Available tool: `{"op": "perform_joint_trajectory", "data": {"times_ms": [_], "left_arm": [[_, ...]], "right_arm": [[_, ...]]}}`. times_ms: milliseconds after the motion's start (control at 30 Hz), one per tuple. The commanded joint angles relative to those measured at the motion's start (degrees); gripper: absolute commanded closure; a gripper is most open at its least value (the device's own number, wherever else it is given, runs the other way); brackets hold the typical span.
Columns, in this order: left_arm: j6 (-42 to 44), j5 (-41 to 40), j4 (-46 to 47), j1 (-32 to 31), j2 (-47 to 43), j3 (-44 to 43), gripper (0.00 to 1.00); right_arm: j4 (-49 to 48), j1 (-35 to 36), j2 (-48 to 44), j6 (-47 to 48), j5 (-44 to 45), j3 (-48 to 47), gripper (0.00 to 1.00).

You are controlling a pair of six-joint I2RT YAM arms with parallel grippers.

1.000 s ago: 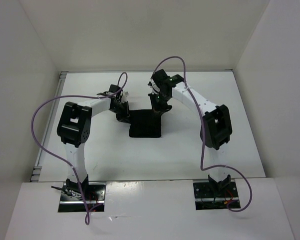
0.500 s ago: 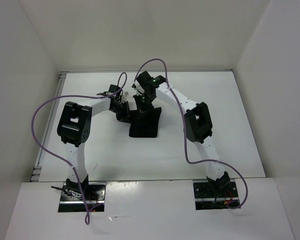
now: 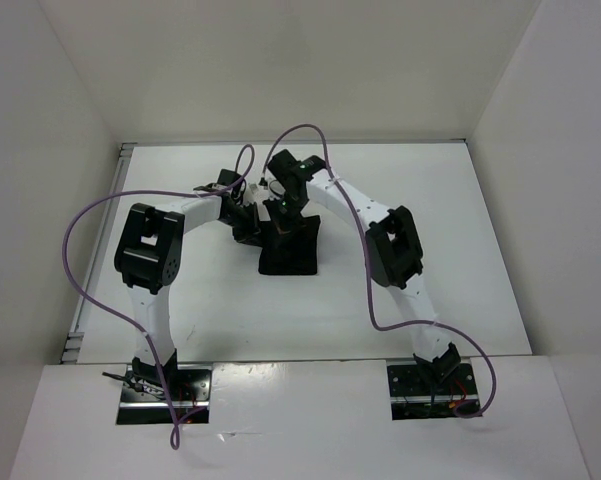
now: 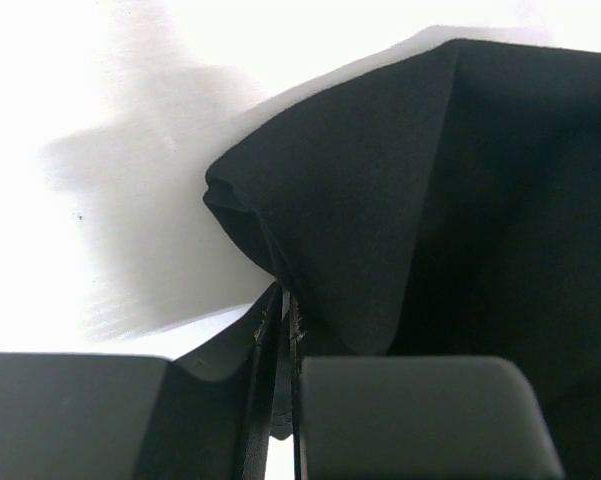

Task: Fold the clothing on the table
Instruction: Fold the skirt

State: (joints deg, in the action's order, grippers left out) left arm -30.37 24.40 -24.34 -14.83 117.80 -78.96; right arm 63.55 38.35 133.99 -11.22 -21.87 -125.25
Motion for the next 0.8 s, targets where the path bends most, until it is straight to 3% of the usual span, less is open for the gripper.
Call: {"op": "perform_joint_trajectory", "data": {"times_ms": [0, 167, 367, 767], "left_arm": [[0.1, -1.3, -0.5, -0.3, -0.7, 1.3, 0.87], [-0.4, -1.3, 0.0, -0.3, -0.7, 1.8, 0.87], [-0.4, -1.3, 0.0, -0.3, -0.7, 1.8, 0.87], [-0.4, -1.3, 0.0, -0.3, -0.7, 1.8, 0.87]], "right_arm": [[0.9, 0.5, -7.1, 1.1, -0.1, 5.1, 1.00], [0.3, 0.5, -12.3, 1.1, 1.0, 9.4, 1.00], [-0.2, 0.5, -12.3, 1.1, 1.0, 9.9, 1.00], [0.3, 0.5, -4.9, 1.1, -1.6, 4.6, 1.00]]}}
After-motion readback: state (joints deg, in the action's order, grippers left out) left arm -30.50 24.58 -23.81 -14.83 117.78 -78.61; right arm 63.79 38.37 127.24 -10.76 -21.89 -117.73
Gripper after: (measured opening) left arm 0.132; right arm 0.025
